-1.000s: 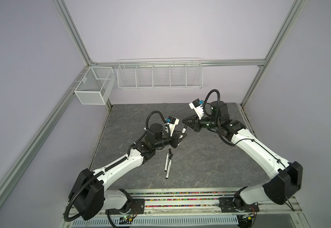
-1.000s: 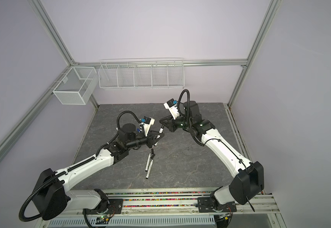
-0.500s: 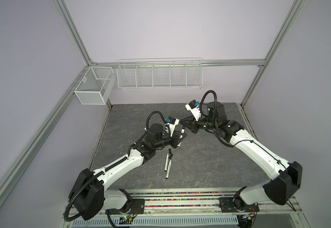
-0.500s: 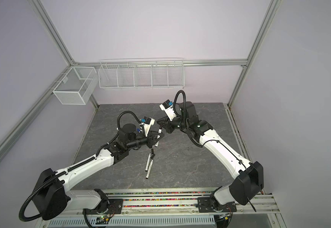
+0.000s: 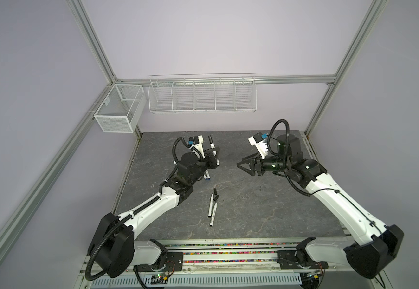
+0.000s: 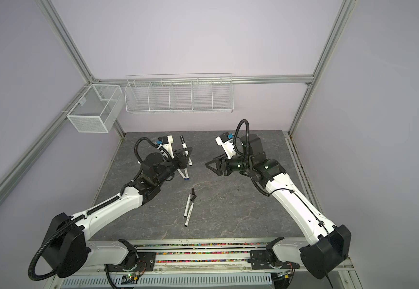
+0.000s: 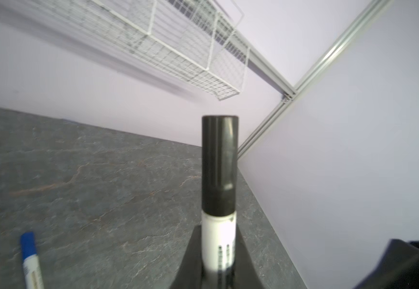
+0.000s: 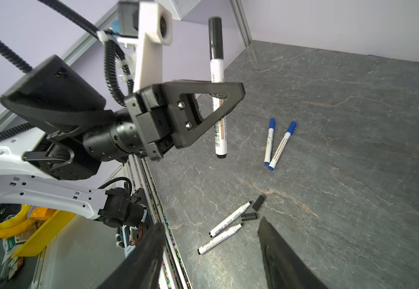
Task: Insert the pens into the pen caps
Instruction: 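Draw the right gripper back while the left gripper carries the capped marker away, then lay the capped white marker beside the blue markers with the left gripper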
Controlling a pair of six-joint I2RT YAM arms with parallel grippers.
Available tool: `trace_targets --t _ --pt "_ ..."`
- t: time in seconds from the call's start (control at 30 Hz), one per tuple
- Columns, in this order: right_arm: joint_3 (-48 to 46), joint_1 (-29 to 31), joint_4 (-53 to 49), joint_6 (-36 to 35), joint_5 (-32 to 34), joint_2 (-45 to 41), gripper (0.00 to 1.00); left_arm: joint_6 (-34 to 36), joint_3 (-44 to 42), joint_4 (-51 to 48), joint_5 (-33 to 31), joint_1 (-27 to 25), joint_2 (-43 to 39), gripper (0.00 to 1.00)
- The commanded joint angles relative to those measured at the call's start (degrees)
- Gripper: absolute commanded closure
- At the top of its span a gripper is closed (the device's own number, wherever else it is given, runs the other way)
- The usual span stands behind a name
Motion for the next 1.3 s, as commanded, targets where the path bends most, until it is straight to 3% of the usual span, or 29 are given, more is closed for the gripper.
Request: trace_targets --t 0.0,0.17,0.3,0.47,0.7,0.83,0.87,1.07,1.27 --pt "-1.24 -0.07 -2.08 0.78 0.69 0.69 0.37 -7.71 -2.68 -5.58 -6.58 3.35 1.06 1.0" --pt "-1.78 -0.1 -1.84 1.44 1.2 1.5 0.38 -12.5 -7.29 -9.03 -10.42 8.58 3.17 1.0" --pt "-0.85 -0.09 -2.4 1.02 1.59 2.21 0.38 -8.57 -5.62 -16.23 -12.66 8.98 7.73 1.0" --pt "-0.41 -0.14 -3.59 0.3 1.95 2.8 0.38 -16.7 -4.36 -21.16 -16.02 10.27 13.29 1.0" --pt "-1.12 -0.07 -4.97 -0.37 2.92 2.14 0.39 -17.91 1.75 -25.06 -15.16 10.57 21.08 1.0" --pt "-1.75 -0.11 -5.3 -0.83 3.72 1.3 0.39 -18.82 5.95 -28.86 -14.22 10.74 25.4 0.93" --pt "-1.92 -0.06 -5.51 -0.97 4.0 1.07 0.39 -18.94 6.62 -29.01 -13.83 10.83 26.21 0.83" --pt "-2.23 -0.09 -6.72 -2.12 4.99 0.27 0.39 -20.32 7.64 -29.97 -13.17 10.8 27.27 0.63" --pt "-2.42 -0.07 -6.93 -2.43 4.8 0.19 0.4 -20.57 7.28 -29.45 -12.3 10.79 26.21 0.58"
